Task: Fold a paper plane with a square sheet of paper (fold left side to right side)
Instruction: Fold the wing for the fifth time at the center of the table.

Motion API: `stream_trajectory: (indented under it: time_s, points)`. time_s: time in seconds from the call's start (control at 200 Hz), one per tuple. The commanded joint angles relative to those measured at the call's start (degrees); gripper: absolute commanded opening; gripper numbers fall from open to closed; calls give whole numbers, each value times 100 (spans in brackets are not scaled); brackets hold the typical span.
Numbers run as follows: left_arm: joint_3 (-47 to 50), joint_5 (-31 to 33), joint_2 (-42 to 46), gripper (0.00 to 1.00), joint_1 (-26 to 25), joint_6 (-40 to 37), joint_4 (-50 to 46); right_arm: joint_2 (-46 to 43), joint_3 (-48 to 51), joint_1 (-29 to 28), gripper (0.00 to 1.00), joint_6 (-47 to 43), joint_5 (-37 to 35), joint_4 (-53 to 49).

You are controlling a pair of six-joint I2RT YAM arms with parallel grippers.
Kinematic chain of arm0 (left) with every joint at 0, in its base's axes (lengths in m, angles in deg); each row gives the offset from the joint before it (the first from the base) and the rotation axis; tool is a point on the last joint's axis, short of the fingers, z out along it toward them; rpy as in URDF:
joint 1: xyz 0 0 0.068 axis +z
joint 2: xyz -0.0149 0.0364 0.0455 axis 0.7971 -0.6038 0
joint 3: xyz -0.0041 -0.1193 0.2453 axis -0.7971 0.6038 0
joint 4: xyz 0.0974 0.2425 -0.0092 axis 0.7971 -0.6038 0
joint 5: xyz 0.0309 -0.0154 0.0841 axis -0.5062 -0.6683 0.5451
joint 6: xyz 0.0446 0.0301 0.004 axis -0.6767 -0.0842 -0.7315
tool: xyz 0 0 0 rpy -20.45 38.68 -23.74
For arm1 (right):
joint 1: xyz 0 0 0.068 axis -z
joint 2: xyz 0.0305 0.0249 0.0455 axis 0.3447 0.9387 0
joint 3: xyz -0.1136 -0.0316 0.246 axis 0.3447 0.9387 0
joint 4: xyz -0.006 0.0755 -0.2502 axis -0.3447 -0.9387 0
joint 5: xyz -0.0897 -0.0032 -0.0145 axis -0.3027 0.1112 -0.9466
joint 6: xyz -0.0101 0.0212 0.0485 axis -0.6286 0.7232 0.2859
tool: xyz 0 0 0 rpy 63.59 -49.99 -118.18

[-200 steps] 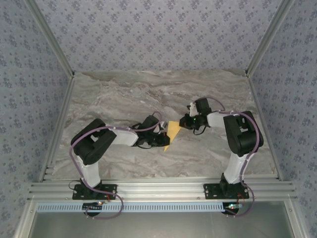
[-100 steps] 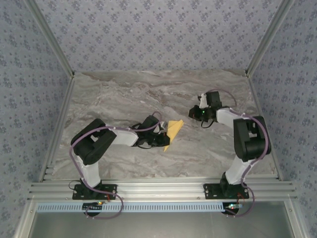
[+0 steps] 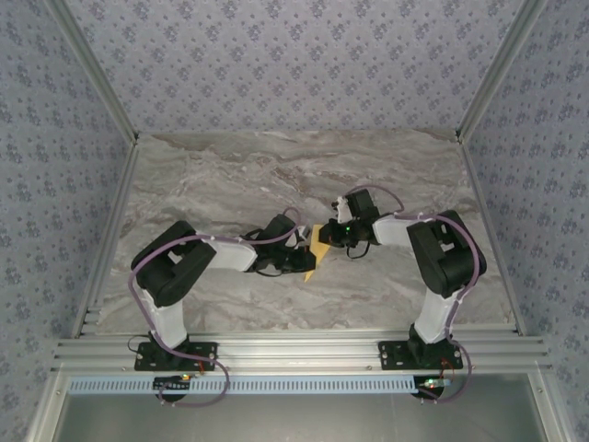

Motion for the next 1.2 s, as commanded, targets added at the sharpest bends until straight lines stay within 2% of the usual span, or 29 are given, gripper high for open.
stream_trajectory:
  time_s: [0.0,0.12,0.32,0.6,0.824,1.194]
  points:
    - [-46,0,239,11,-82,-48,-606,254,-79,9,6,73,-313,-272]
    - [-60,-32,612,14,-79,-63,-656,318,-98,3,6,22,-472,-526]
    - [-59,-451,939,16,-95,34,-579,312,-88,-24,6,-10,-521,-588]
    - [-166,-735,555,18,-155,122,-431,313,-161,-50,6,-81,-573,-731]
    - [-252,-394,371,18,-193,-20,-798,317,-165,-50,6,-125,-610,-807]
    - [-168,-228,216,19,-194,-28,-838,309,-181,-55,6,-166,-659,-893]
